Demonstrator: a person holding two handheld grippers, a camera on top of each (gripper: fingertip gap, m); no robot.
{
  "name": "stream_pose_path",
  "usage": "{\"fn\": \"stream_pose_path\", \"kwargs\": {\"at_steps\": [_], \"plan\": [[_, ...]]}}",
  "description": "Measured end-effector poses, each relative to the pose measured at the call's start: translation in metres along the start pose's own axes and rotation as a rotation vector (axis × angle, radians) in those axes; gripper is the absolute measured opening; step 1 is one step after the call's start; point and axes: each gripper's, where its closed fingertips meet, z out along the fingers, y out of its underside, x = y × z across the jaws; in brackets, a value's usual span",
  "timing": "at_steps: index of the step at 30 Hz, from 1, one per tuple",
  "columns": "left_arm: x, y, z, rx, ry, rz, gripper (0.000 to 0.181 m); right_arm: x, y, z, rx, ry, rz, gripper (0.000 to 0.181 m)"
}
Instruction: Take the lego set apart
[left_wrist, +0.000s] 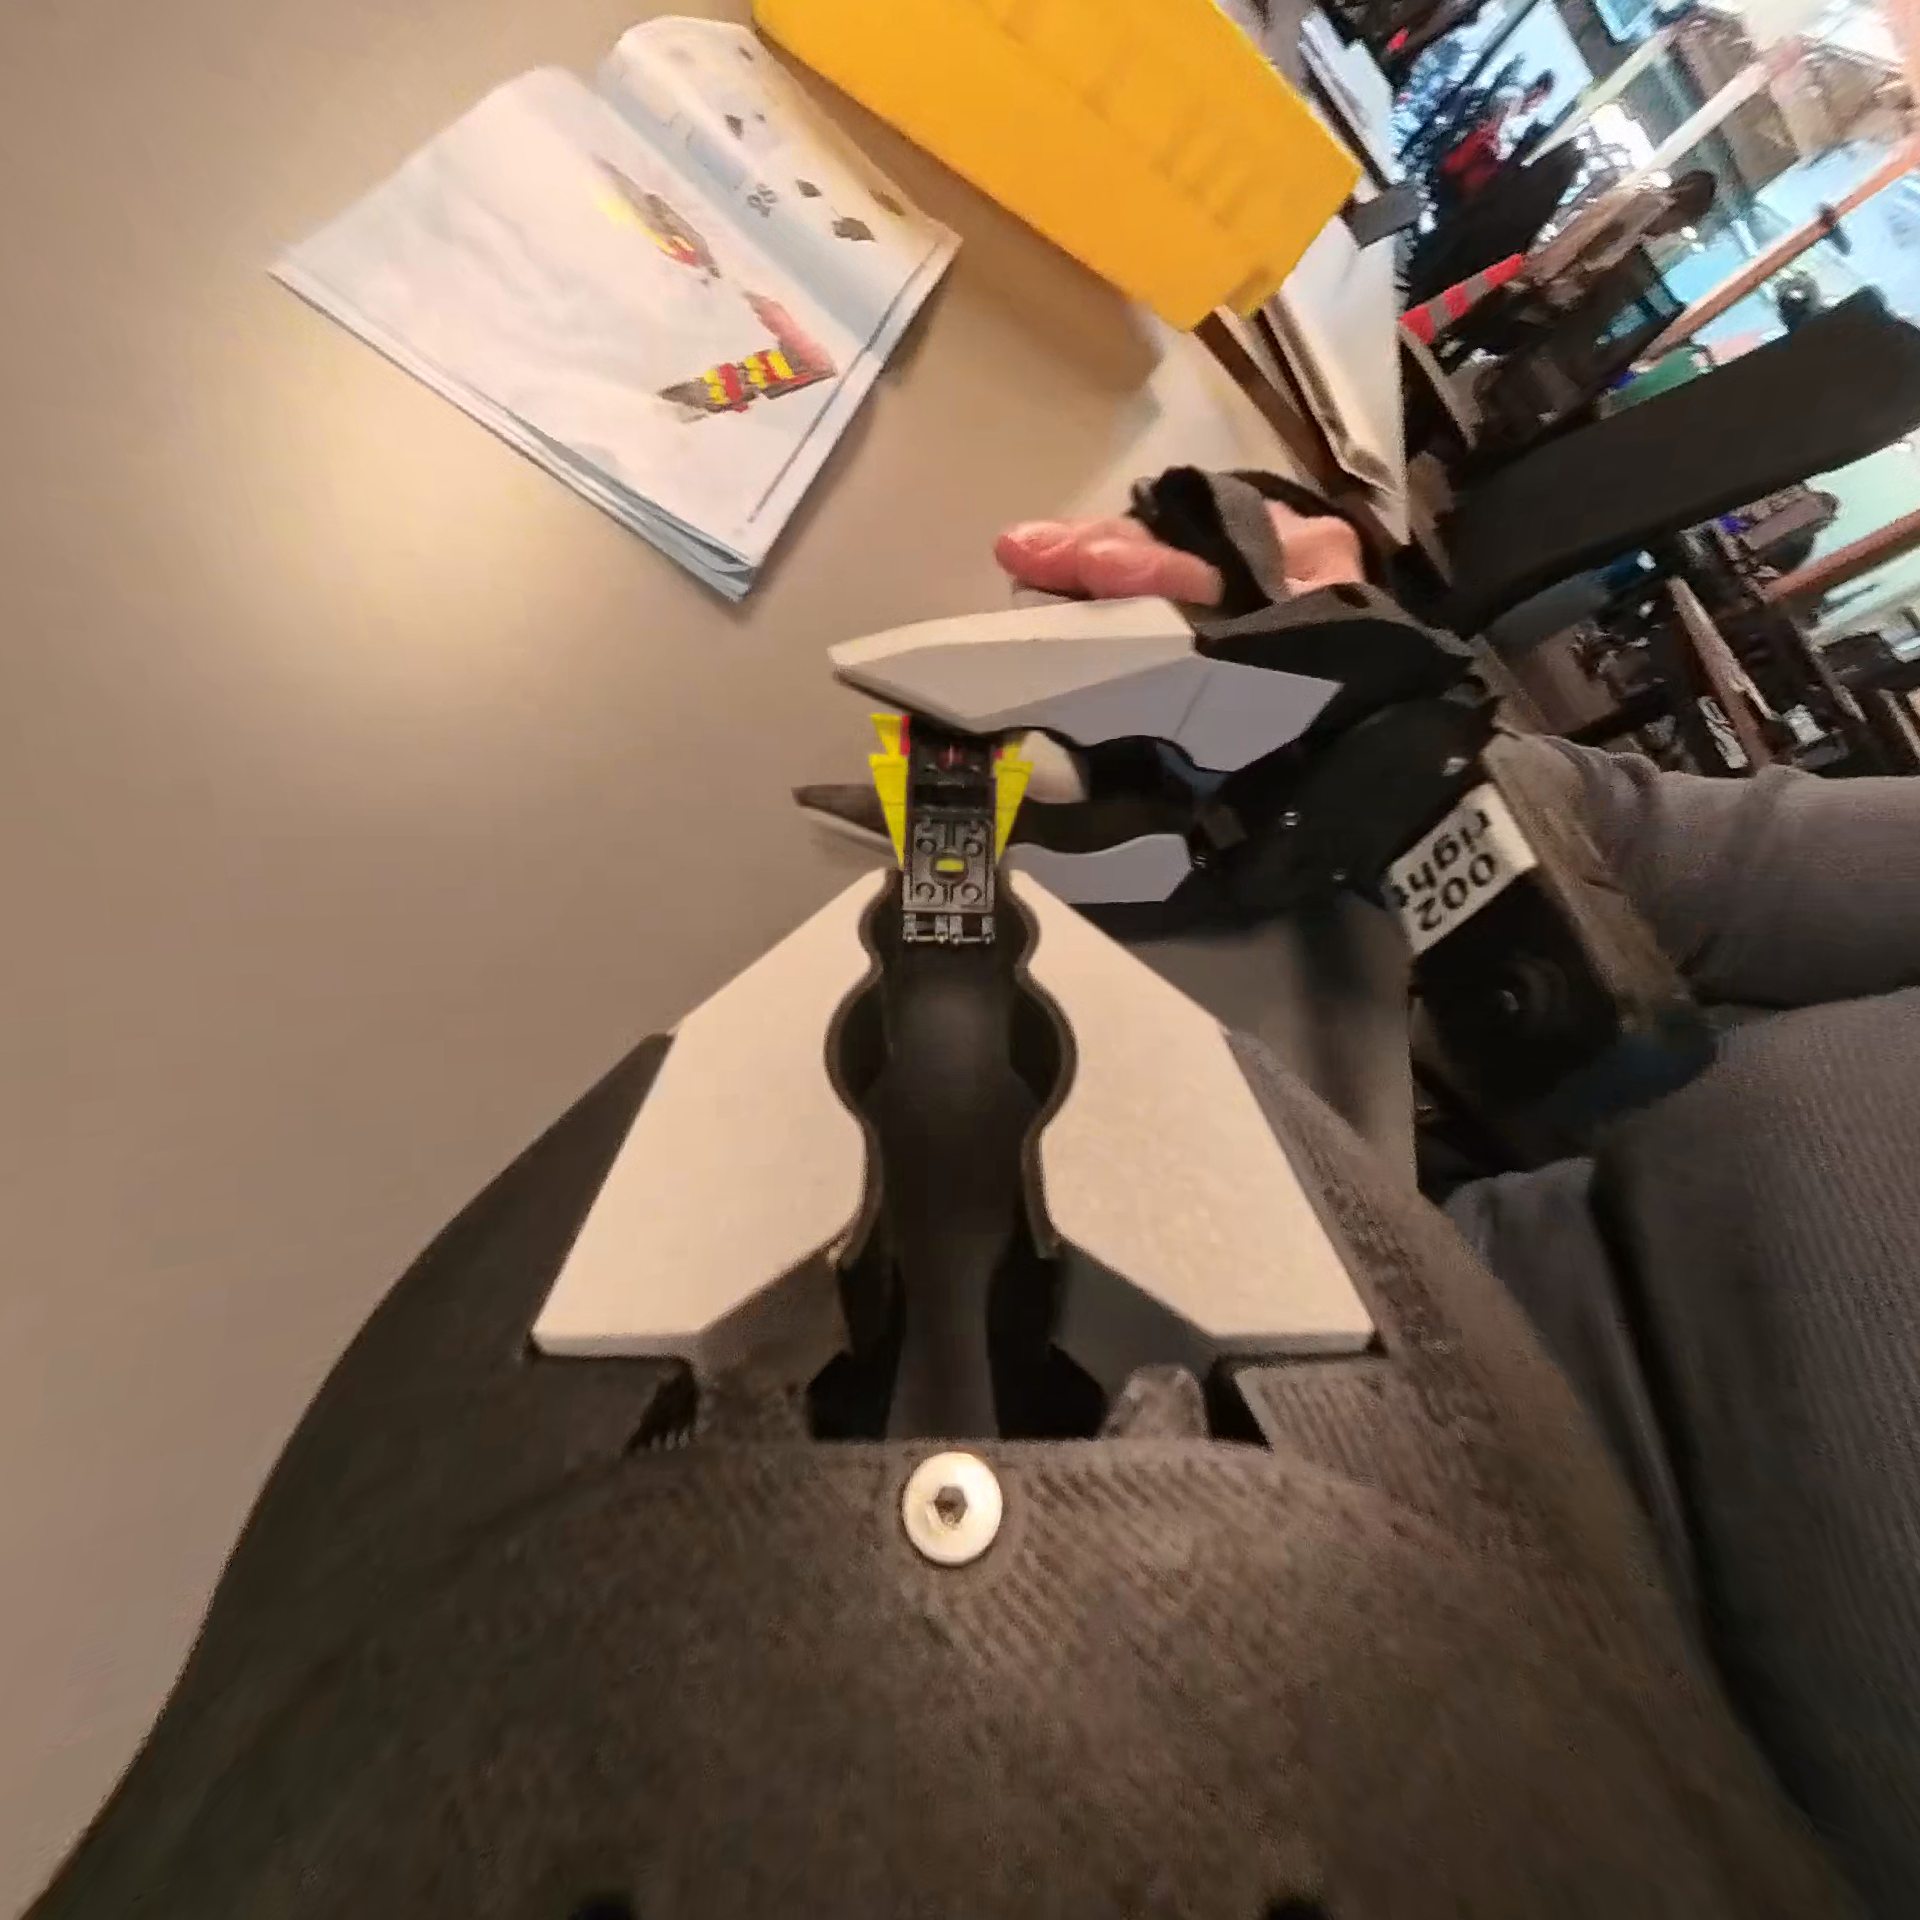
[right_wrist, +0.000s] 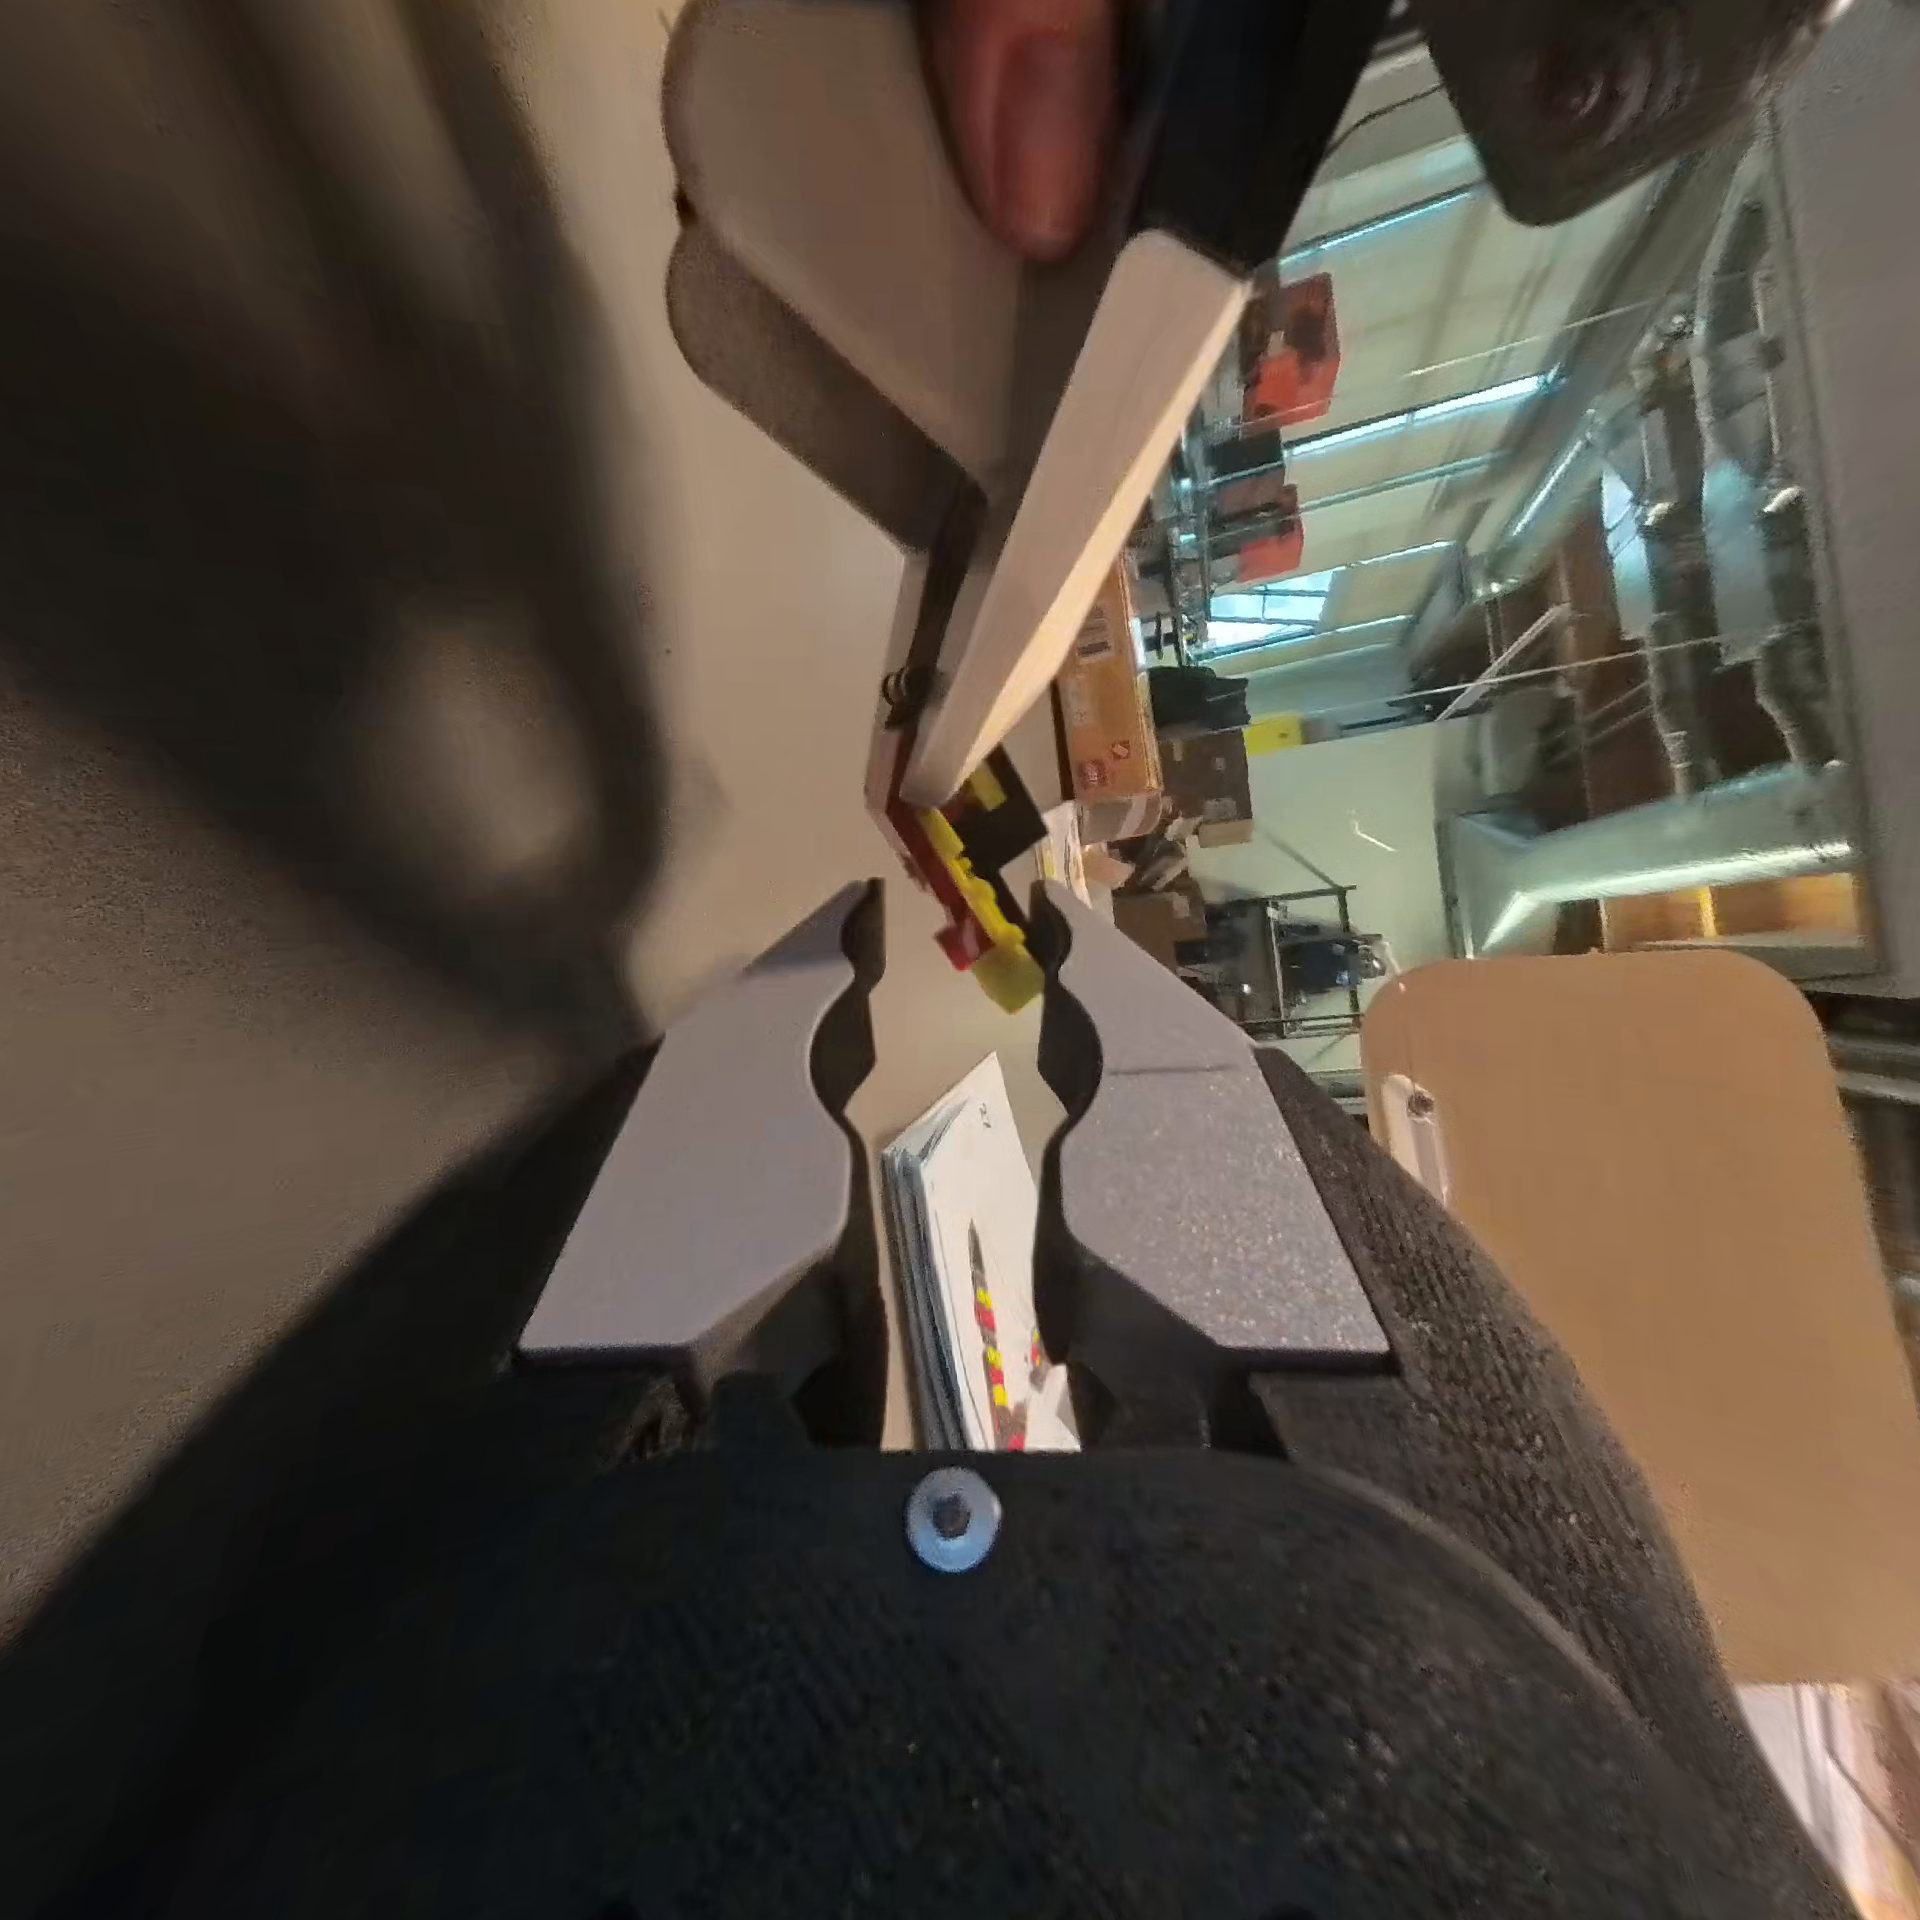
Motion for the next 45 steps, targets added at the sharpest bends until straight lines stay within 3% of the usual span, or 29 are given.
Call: {"fn": "stream_pose_path", "kwargs": {"at_steps": [5,8,10,13,18,20,26,29,36,45], "plan": [[-0.004,0.006,0.004,-0.043,-0.079,0.128,0.015,-0.008,-0.005,-0.002,-0.001,-0.035,-0.082,0.015],[-0.007,0.003,0.002,-0.008,-0.149,0.250,0.016,-0.014,-0.001,-0.001,-0.031,-0.108,-0.021,0.012],[-0.013,-0.001,-0.005,-0.007,-0.267,0.413,0.031,-0.016,0.001,-0.002,-0.033,-0.133,0.023,0.011],[-0.010,-0.007,-0.010,0.026,-0.376,0.616,0.035,-0.011,0.001,-0.001,-0.039,-0.101,0.020,0.011],[0.011,-0.016,-0.008,0.123,-0.130,0.359,0.028,-0.002,-0.005,-0.003,-0.003,-0.007,-0.100,0.011],[0.008,-0.014,-0.010,0.111,-0.132,0.330,0.019,-0.001,-0.010,-0.004,0.020,0.020,-0.143,0.011],[0.007,-0.003,-0.005,0.024,-0.127,0.314,0.016,0.002,-0.013,-0.006,0.029,0.066,-0.230,0.010],[0.008,-0.006,-0.008,0.017,-0.209,0.413,0.015,0.004,-0.014,-0.006,0.032,0.083,-0.265,0.007],[0.025,-0.025,-0.019,0.214,-0.077,0.316,0.014,0.021,-0.022,-0.014,0.081,0.158,-0.205,0.006],[0.039,-0.037,-0.025,0.338,0.121,0.160,0.012,0.034,-0.027,-0.023,0.125,0.213,-0.203,0.007]]}}
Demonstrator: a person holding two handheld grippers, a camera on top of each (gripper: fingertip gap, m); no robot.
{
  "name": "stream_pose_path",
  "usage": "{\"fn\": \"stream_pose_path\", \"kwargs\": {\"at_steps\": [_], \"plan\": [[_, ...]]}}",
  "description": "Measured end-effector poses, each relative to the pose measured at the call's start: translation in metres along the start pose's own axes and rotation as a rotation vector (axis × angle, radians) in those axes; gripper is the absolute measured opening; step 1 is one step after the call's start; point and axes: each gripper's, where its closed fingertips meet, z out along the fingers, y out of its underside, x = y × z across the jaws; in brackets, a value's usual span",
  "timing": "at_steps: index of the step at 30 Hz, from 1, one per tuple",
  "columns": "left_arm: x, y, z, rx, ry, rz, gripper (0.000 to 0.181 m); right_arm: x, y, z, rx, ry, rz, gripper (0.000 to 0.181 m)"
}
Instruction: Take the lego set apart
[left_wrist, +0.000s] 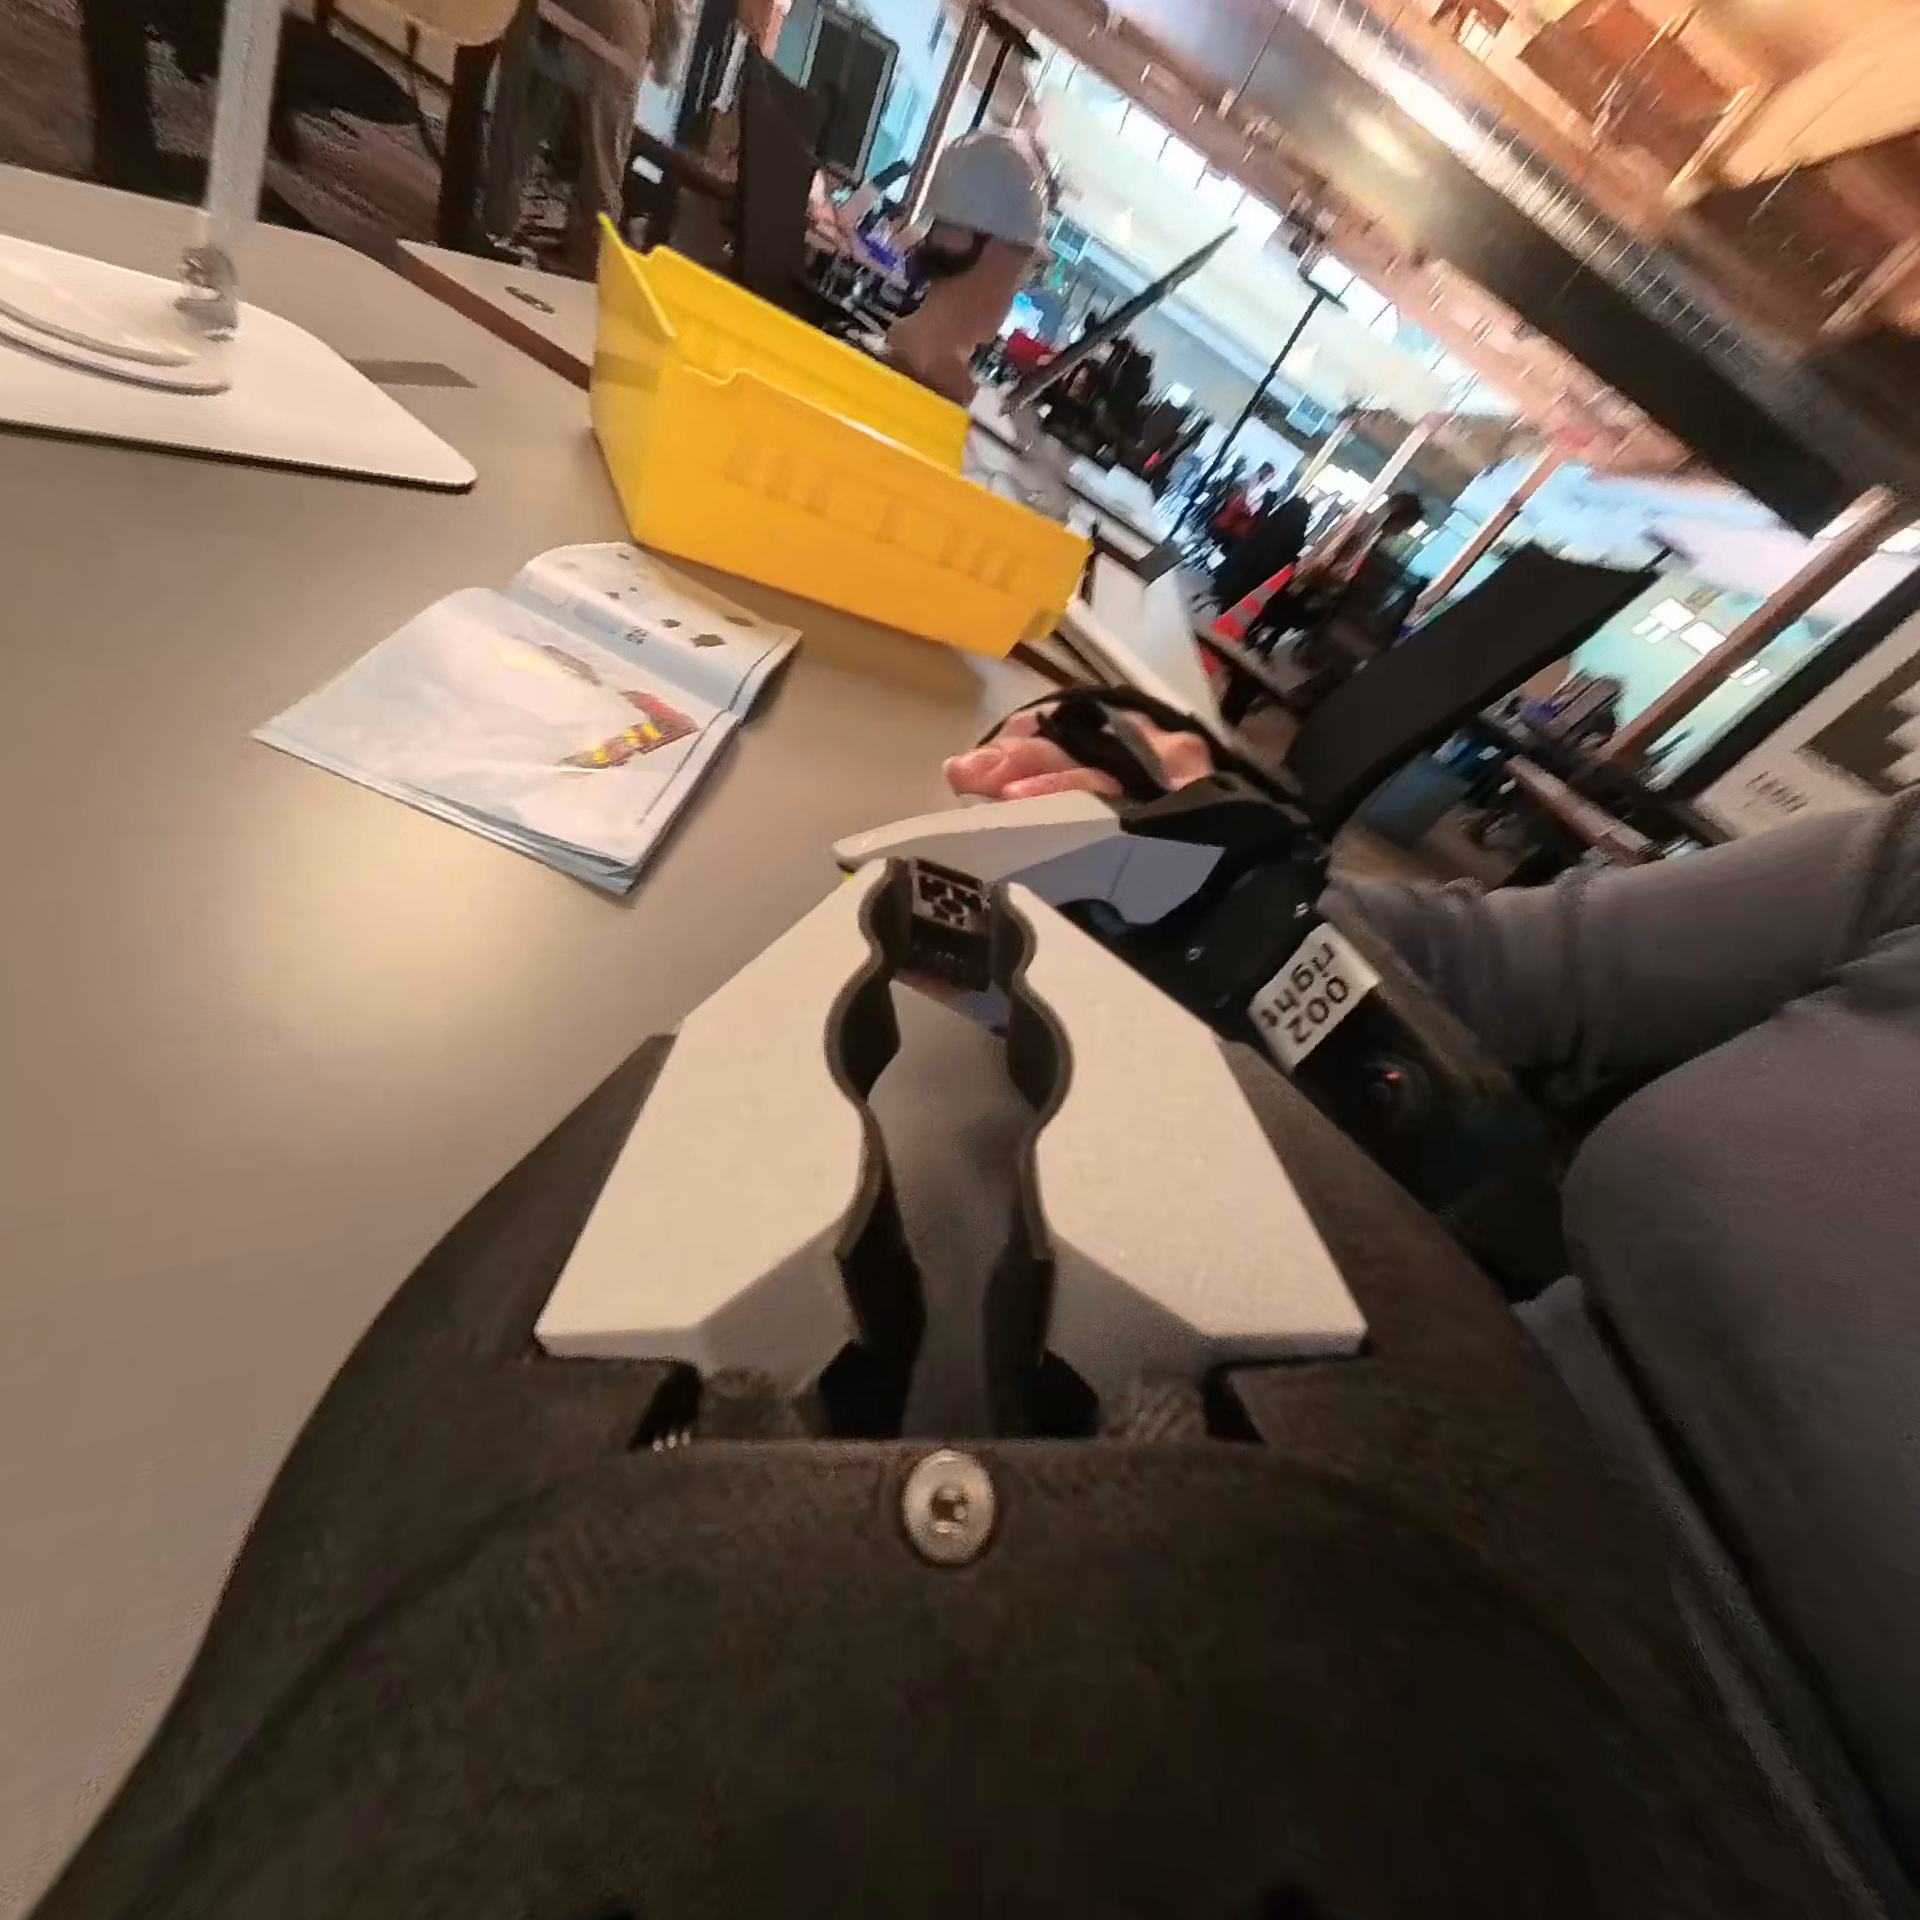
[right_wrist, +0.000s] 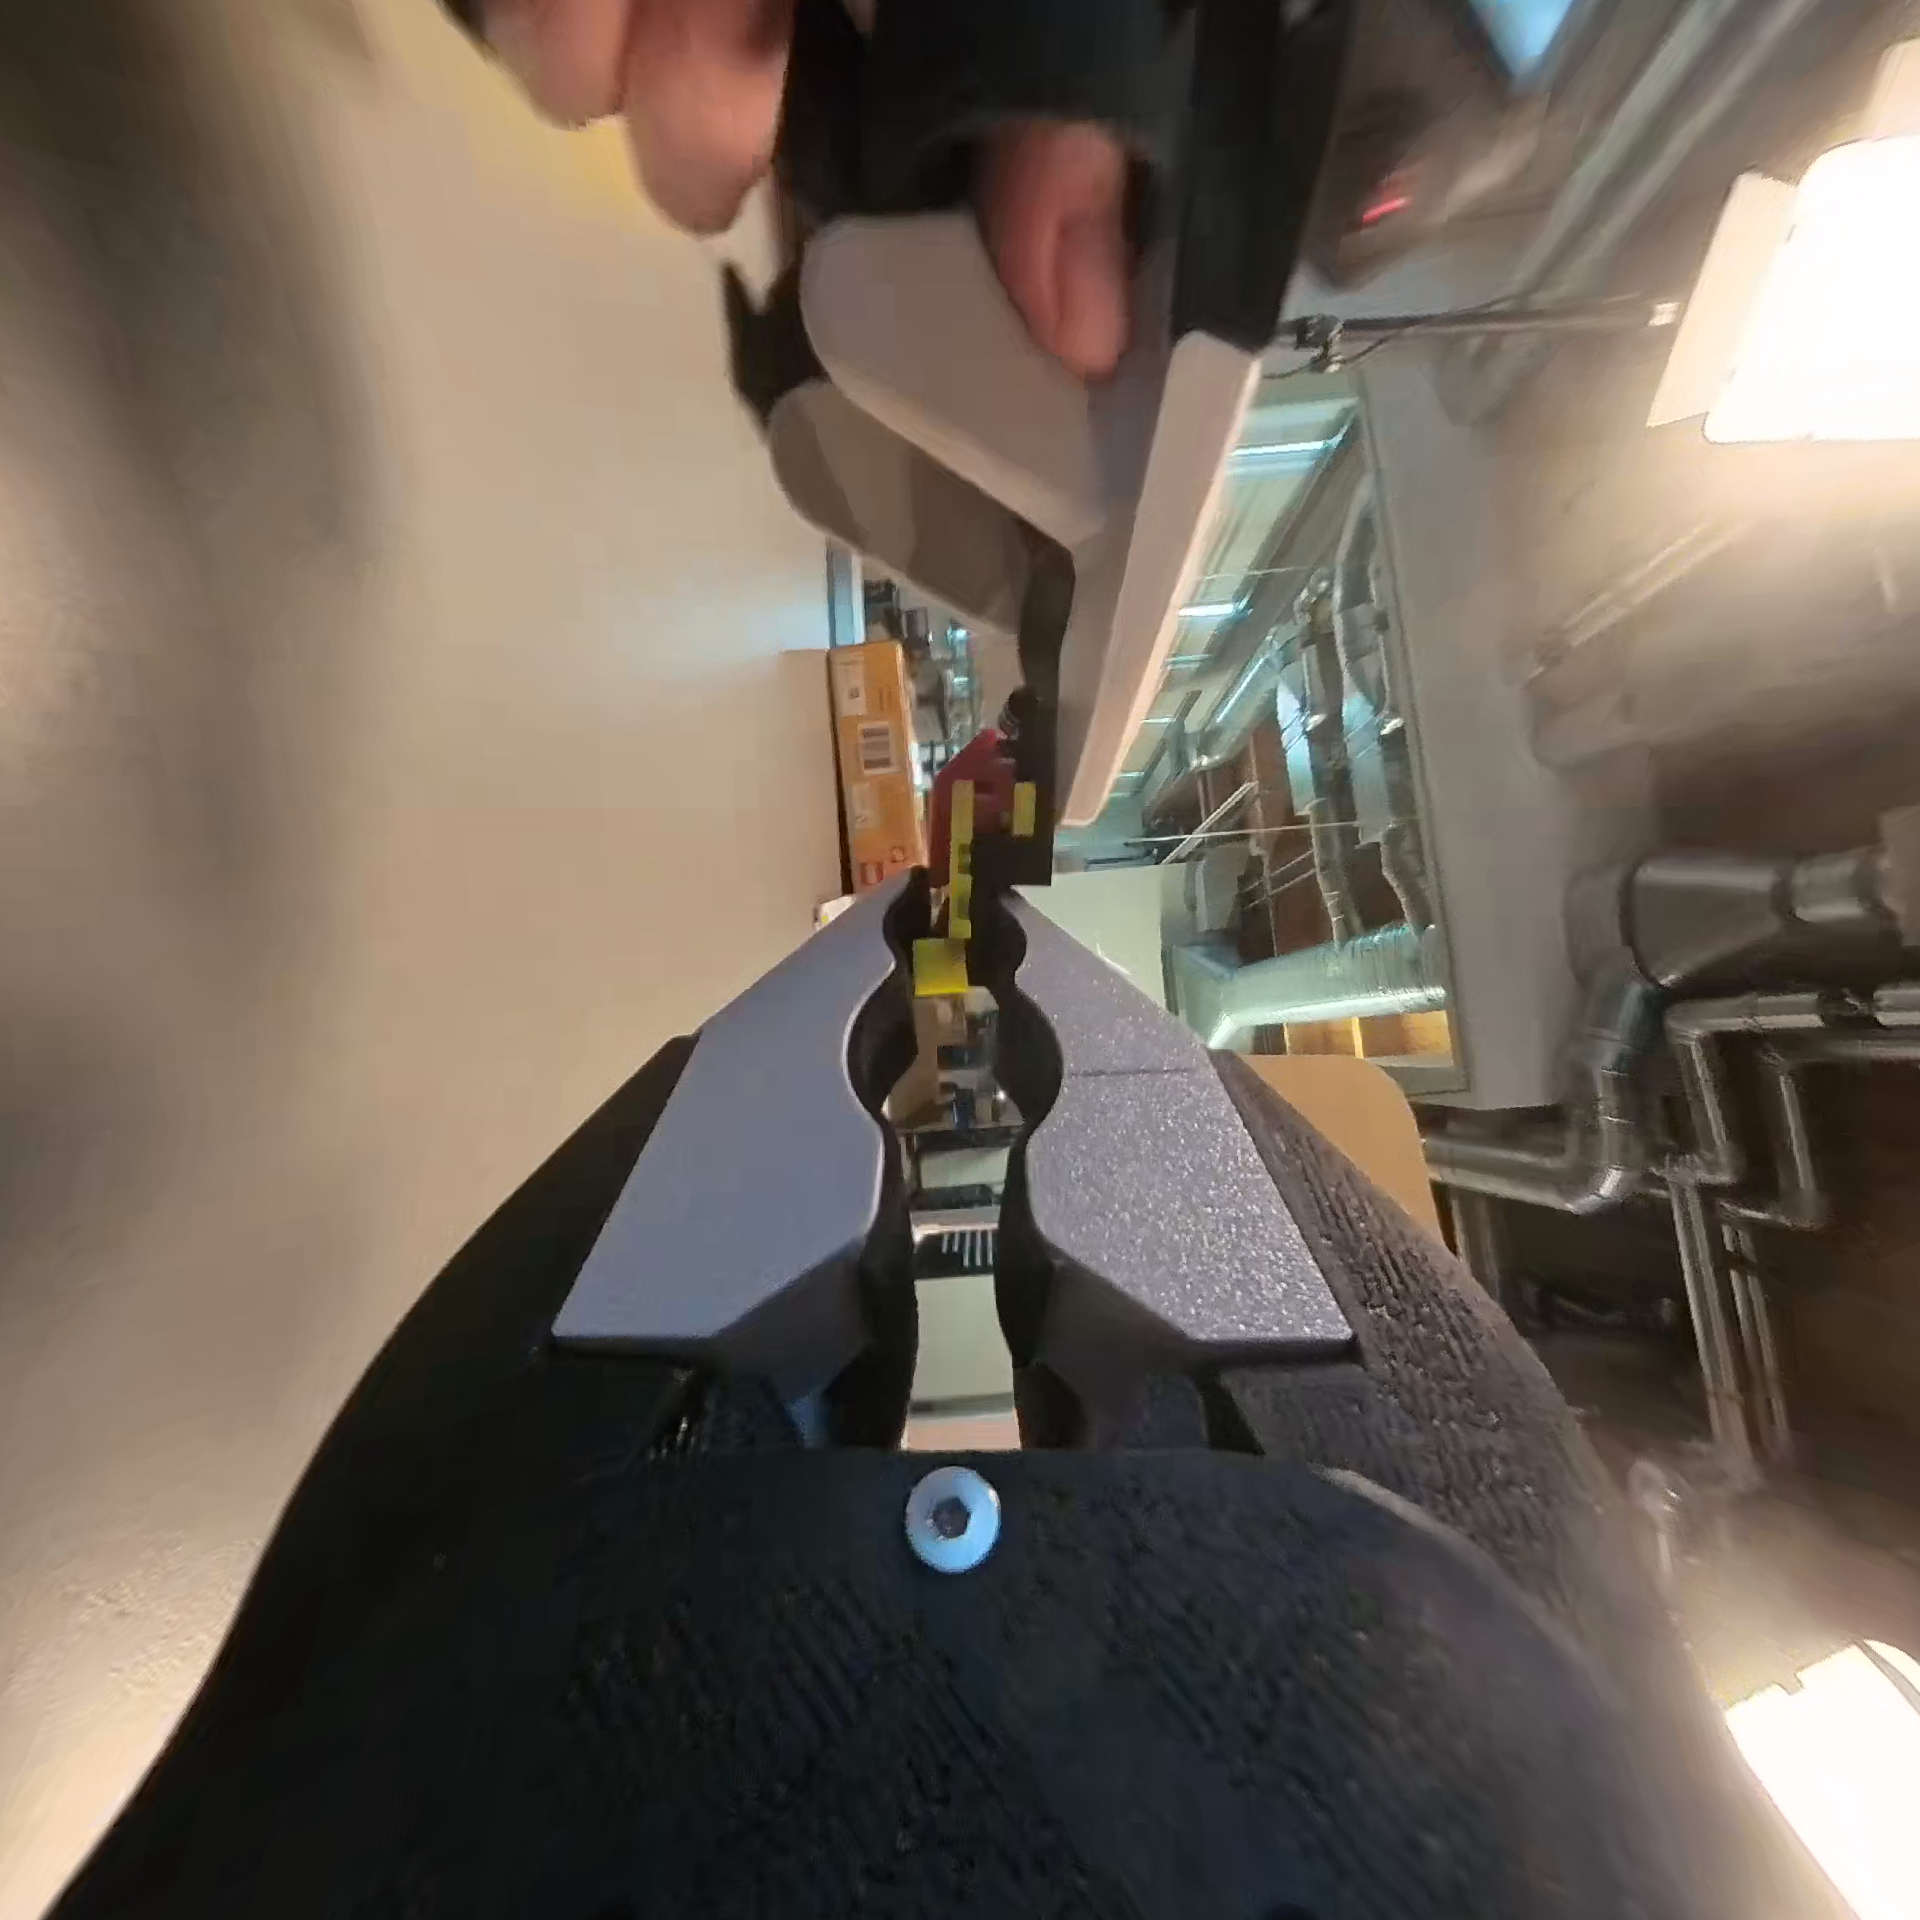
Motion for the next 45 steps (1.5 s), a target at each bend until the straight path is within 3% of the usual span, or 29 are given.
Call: {"fn": "stream_pose_path", "kwargs": {"at_steps": [1,2,3,4,5,8,10,14,17,19,22,27,29,32,41,43,45], "plan": [[0.002,-0.002,0.000,0.026,0.036,-0.045,0.012,0.001,0.000,-0.001,0.002,0.002,-0.006,0.007],[0.009,-0.018,-0.007,0.138,0.117,-0.089,0.000,-0.011,0.003,-0.002,-0.004,-0.060,-0.038,0.006],[0.018,-0.053,-0.032,0.343,0.258,-0.207,0.000,-0.025,0.009,-0.003,-0.009,-0.108,-0.096,0.006],[0.011,-0.070,-0.056,0.462,0.268,-0.239,0.000,-0.028,0.014,-0.005,-0.016,-0.096,-0.136,0.006],[-0.004,-0.067,-0.064,0.451,0.156,-0.212,0.000,-0.021,0.015,-0.004,-0.022,-0.074,-0.091,0.006],[-0.027,-0.028,-0.046,0.195,-0.110,-0.079,0.000,-0.005,0.012,0.000,-0.015,-0.040,0.017,0.006],[-0.026,-0.006,-0.028,0.015,-0.160,0.051,0.020,-0.014,0.006,0.000,0.003,-0.064,0.000,0.006],[-0.012,0.023,-0.010,-0.232,-0.245,0.568,0.035,-0.020,0.007,-0.002,0.015,-0.117,0.068,0.006],[-0.016,0.032,-0.008,-0.345,-0.396,0.926,0.034,-0.026,0.008,-0.002,0.018,-0.170,0.124,0.007],[-0.023,0.036,-0.006,-0.414,-0.478,1.063,0.017,-0.032,0.007,-0.002,0.013,-0.206,0.131,0.007],[-0.032,0.040,-0.006,-0.496,-0.555,1.183,0.008,-0.040,0.009,-0.002,-0.005,-0.254,0.145,0.007],[-0.044,0.045,-0.005,-0.575,-0.622,1.161,0.004,-0.052,0.014,-0.001,-0.061,-0.363,0.314,0.010],[-0.046,0.044,-0.003,-0.566,-0.640,1.123,0.003,-0.053,0.016,-0.001,-0.088,-0.380,0.354,0.021],[-0.044,0.037,-0.002,-0.499,-0.651,1.045,0.003,-0.047,0.015,-0.003,-0.107,-0.368,0.367,0.008],[-0.033,0.023,0.001,-0.286,-0.549,0.767,0.000,-0.027,0.019,-0.006,-0.074,-0.226,0.089,0.006],[-0.037,0.001,-0.011,-0.177,-0.607,0.730,0.000,-0.044,0.018,-0.012,-0.051,-0.312,0.034,0.006],[-0.031,-0.015,-0.022,-0.057,-0.530,0.559,0.000,-0.051,0.019,-0.011,-0.059,-0.305,-0.046,0.007]]}}
